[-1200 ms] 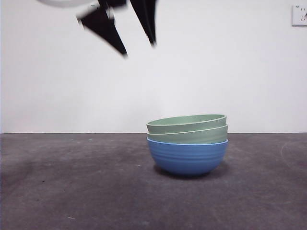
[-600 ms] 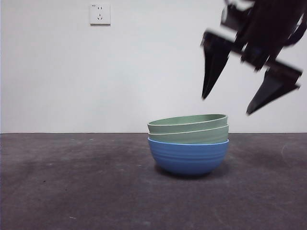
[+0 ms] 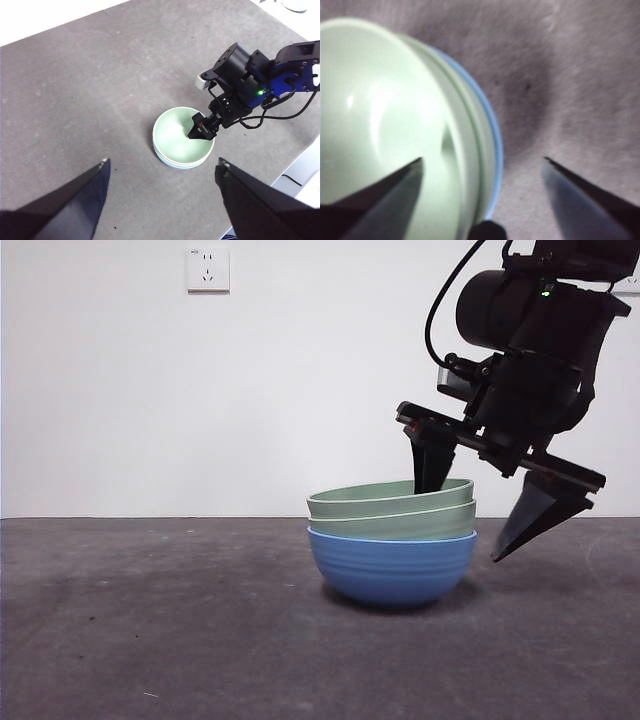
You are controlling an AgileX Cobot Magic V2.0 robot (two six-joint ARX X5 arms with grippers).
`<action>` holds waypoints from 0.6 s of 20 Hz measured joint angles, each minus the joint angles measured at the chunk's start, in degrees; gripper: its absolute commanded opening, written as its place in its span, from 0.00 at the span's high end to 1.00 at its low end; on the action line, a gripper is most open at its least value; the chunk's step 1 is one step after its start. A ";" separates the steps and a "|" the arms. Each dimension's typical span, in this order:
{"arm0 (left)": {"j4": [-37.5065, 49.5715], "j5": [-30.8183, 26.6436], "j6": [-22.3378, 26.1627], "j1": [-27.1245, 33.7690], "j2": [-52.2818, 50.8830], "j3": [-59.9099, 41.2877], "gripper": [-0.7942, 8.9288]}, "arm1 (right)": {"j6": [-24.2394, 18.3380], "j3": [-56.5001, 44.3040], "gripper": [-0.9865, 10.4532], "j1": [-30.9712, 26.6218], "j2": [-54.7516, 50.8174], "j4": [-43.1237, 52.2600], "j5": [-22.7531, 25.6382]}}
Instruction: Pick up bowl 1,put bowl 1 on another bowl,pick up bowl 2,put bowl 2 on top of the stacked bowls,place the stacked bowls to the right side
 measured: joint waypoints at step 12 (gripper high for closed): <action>0.59 0.00 0.04 0.00 0.00 0.00 0.56 | 0.20 0.11 0.92 -0.09 0.42 1.20 -0.11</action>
